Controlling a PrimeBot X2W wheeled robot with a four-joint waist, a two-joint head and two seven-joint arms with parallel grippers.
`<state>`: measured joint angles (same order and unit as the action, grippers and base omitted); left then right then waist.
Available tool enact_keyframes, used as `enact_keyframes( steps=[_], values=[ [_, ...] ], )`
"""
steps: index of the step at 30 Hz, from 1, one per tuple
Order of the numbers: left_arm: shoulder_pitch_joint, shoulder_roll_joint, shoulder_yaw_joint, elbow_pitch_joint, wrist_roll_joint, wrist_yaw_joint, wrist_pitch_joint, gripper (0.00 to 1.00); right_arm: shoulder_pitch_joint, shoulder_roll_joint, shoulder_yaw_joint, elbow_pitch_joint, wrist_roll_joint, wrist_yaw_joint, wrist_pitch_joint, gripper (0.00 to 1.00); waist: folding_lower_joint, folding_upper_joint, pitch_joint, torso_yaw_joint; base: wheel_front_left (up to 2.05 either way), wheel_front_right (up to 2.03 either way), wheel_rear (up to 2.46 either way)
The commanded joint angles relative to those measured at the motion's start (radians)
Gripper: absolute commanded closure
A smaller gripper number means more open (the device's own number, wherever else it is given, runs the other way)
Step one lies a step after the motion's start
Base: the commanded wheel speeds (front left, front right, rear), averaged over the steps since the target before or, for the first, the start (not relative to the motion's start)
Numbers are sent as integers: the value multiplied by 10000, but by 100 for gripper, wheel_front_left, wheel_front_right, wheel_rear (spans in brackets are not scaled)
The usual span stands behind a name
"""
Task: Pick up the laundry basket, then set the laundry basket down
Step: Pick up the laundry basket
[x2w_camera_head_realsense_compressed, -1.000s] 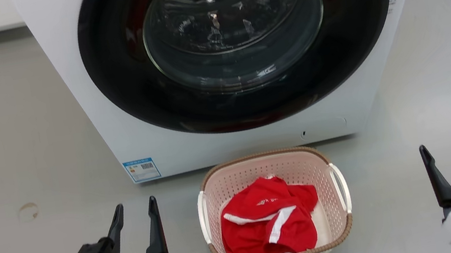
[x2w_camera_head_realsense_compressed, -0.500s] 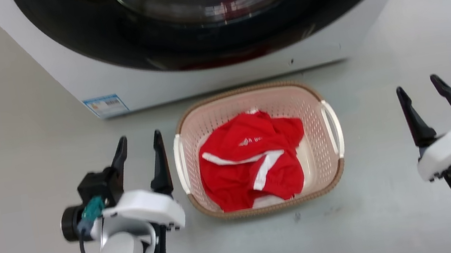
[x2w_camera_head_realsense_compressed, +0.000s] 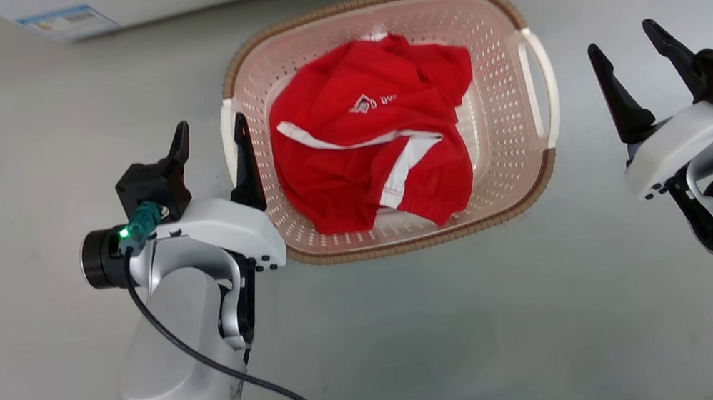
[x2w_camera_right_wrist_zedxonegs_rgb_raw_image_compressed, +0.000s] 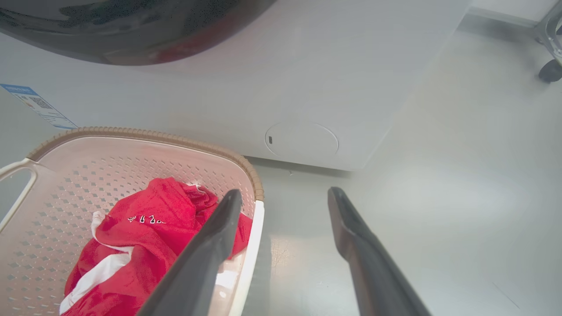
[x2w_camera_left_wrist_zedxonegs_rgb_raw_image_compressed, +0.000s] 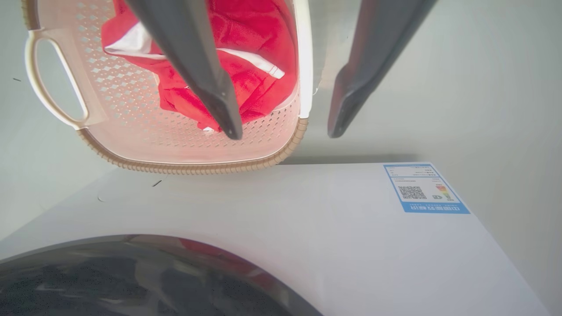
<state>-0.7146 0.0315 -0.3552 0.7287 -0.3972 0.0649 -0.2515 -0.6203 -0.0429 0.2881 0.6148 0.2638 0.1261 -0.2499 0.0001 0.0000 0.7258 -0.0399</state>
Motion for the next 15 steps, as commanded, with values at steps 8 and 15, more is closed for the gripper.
enact_keyframes(
  steps=[8, 15],
  values=[
    [-769, 187, -79, 457, -363, 333, -103, 0, -495, -74, 650, 107, 397, 46, -118, 0, -1, 0, 1345, -56, 0, 0, 0],
    [-1223, 187, -318, 543, -463, 498, -103, 0, -974, -74, 878, 200, 431, 46, -118, 0, -1, 0, 2076, -87, 0, 0, 0]
  ],
)
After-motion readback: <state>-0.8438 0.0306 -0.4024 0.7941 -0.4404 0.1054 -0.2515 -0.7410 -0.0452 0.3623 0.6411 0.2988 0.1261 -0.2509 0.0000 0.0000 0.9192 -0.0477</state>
